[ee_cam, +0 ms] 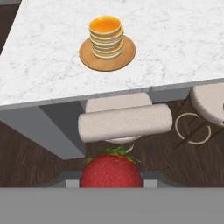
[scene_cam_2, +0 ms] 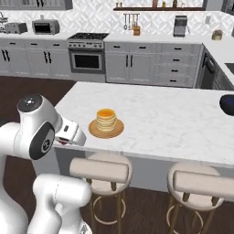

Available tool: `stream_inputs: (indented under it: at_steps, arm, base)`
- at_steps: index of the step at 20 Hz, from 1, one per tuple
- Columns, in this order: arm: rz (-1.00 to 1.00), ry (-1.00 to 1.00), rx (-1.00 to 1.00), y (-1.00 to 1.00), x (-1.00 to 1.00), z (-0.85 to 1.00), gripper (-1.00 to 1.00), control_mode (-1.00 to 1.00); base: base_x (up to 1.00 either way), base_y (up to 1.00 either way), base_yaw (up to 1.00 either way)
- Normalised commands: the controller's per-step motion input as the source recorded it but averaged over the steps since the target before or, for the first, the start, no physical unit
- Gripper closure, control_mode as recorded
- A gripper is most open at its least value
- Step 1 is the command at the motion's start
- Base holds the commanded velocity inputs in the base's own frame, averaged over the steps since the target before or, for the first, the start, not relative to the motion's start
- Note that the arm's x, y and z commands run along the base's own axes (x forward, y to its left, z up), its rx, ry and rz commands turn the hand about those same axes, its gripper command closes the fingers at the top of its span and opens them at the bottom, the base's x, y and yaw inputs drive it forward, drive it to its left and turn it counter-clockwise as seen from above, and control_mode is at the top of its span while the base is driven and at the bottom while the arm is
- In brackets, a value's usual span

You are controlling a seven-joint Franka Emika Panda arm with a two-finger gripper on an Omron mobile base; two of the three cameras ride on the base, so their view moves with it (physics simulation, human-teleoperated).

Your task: Take the strawberry from the fridge and place it on top of the pancake, located on the dining counter.

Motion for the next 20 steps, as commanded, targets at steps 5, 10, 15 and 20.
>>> stream_inputs:
  at_steps: [5,10,15,20]
  arm:
    - [0.0,0.0,0.0,0.0,0.0,0.0,1.0,1.0]
    - [0.0,0.0,0.0,0.0,0.0,0.0,1.0,1.0]
    - [0.0,0.0,0.0,0.0,0.22,0.0,1.0,-1.0]
    - [0.0,0.09,0.0,0.0,0.98,0.0,1.0,-1.0]
  base:
    - [0.77,0.01,0.0]
    - [0.37,0.01,0.0]
    - [0.0,0.0,0.0]
    - [0.0,0.0,0.0]
